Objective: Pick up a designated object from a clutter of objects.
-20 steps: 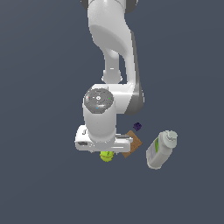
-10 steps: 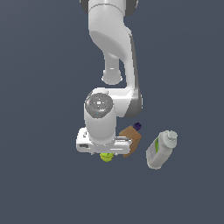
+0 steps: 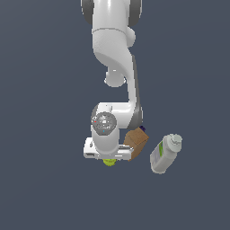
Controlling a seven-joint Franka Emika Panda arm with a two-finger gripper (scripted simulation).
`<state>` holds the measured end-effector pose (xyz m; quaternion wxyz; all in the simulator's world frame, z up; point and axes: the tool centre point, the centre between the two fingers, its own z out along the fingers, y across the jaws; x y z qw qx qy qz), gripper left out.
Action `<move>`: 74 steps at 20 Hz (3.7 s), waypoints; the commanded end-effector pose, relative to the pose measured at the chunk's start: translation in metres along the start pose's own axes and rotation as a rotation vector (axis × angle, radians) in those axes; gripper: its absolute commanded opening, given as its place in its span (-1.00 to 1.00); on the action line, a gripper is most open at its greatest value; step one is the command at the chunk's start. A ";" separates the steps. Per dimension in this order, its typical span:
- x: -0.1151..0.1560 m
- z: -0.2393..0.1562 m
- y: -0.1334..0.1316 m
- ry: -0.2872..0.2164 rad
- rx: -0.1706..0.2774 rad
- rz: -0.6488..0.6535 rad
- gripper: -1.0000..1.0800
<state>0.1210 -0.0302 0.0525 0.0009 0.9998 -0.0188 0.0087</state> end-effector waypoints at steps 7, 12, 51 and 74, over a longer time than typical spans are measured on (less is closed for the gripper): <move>-0.006 0.011 -0.005 -0.018 0.002 -0.008 -1.00; 0.001 0.001 -0.003 0.002 0.001 -0.005 -1.00; -0.124 -0.265 0.106 -0.011 0.004 -0.006 -1.00; -0.169 -0.382 0.155 -0.017 0.002 -0.007 -1.00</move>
